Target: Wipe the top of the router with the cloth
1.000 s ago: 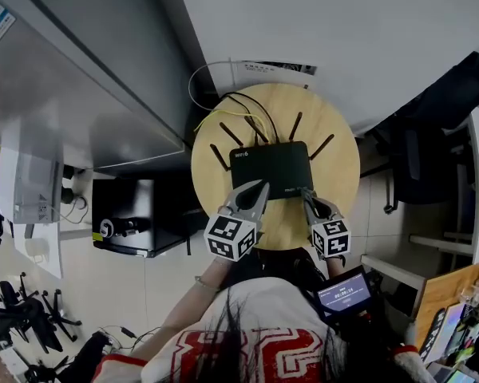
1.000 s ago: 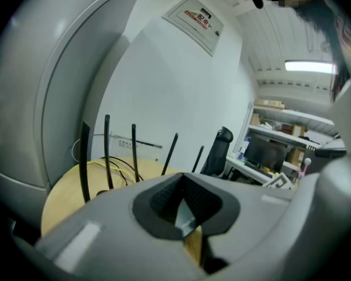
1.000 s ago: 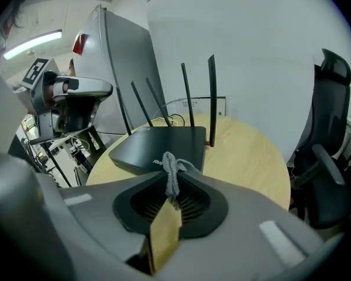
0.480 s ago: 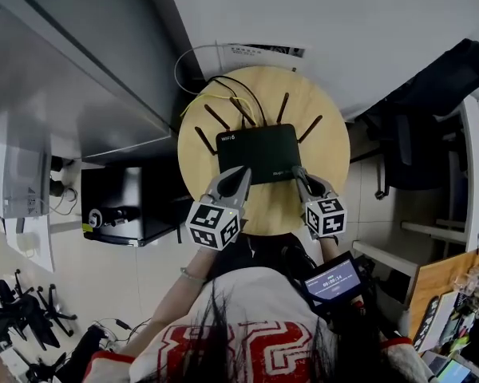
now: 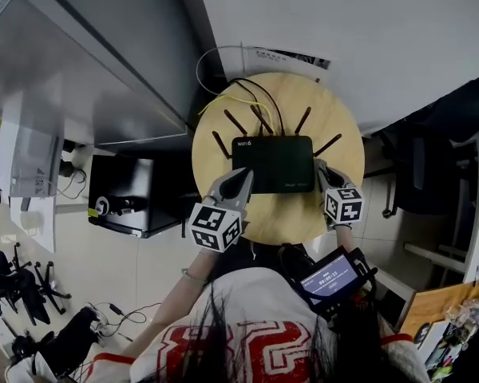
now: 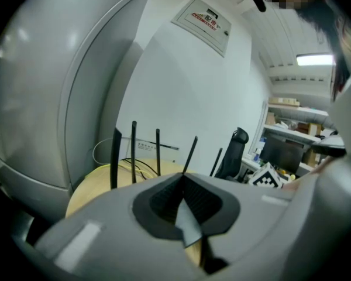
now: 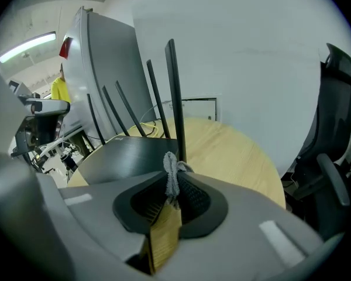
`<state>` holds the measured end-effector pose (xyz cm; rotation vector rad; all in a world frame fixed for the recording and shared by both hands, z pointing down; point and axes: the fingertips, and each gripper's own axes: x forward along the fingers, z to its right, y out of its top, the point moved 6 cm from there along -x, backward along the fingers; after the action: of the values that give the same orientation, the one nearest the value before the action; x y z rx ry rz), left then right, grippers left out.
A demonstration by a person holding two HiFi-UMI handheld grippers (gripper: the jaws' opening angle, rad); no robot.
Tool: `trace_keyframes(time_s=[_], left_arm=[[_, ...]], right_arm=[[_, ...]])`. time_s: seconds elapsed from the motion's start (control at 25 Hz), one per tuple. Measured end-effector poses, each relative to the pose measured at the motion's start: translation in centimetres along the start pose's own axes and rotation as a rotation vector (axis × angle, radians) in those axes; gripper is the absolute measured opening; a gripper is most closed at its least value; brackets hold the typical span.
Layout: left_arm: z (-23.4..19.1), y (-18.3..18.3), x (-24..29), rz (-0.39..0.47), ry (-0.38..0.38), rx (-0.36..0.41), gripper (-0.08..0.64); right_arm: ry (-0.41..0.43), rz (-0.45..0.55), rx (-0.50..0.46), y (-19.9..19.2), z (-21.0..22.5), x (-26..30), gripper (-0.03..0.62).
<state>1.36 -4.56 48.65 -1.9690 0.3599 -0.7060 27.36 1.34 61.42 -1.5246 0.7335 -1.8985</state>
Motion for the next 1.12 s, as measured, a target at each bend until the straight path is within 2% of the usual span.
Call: trace_keyframes(time_s=[0.2,0.44,1.12], left_arm=[[-0.9,-0.1,-0.3,0.000,0.040,-0.013,0.000],[-0.5,-0.2,0.0,-0.008,0.033,-0.019,0.000],[2.7,-1.1,1.2,-0.049,-0.108,0.018,0.000]], right_arm=[[0.031,-0.001,-0.004,0.6,0.3,1.1,0.044],[0.068,-0.007,0.014,-0.1,-0.5,0.9,0.044],[0.016,-0.022,0.130,-6.2,-4.2,-3.7,0.044]])
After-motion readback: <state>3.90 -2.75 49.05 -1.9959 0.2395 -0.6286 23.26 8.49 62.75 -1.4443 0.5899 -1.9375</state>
